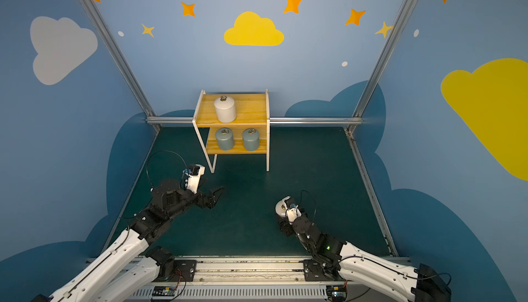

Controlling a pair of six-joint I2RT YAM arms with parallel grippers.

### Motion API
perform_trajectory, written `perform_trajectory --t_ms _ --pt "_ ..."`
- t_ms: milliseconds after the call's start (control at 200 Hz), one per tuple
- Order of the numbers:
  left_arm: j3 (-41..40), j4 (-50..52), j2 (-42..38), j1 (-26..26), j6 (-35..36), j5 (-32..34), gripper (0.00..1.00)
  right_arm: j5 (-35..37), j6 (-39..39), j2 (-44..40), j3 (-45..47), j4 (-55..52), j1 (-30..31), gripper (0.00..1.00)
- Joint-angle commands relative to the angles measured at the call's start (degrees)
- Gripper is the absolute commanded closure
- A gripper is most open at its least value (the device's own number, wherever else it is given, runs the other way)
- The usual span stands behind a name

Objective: Remove the tea canisters from the shelf
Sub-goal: Place the tea canister at the center of the board.

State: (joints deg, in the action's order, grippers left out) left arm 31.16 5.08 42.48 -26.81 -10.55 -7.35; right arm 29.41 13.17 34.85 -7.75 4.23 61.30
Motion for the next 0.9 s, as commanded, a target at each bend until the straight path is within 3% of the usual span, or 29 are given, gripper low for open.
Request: perform_trajectory --t_ms 0,421,896 --pt "-0.53 -1.48 0.1 -0.07 -0.07 -0.9 0.0 5.16 3.05 -0.22 -0.67 2.24 0.8 0.43" --pt "-1.18 -1.3 -0.38 -0.09 0.45 -0.91 0.0 11.06 8.23 8.9 0.18 7.29 5.08 0.43" --pt "-3.02 -2.88 -0.53 -0.09 0.17 -1.13 0.0 11.78 17.21 8.15 0.44 -3.0 7.24 0.4"
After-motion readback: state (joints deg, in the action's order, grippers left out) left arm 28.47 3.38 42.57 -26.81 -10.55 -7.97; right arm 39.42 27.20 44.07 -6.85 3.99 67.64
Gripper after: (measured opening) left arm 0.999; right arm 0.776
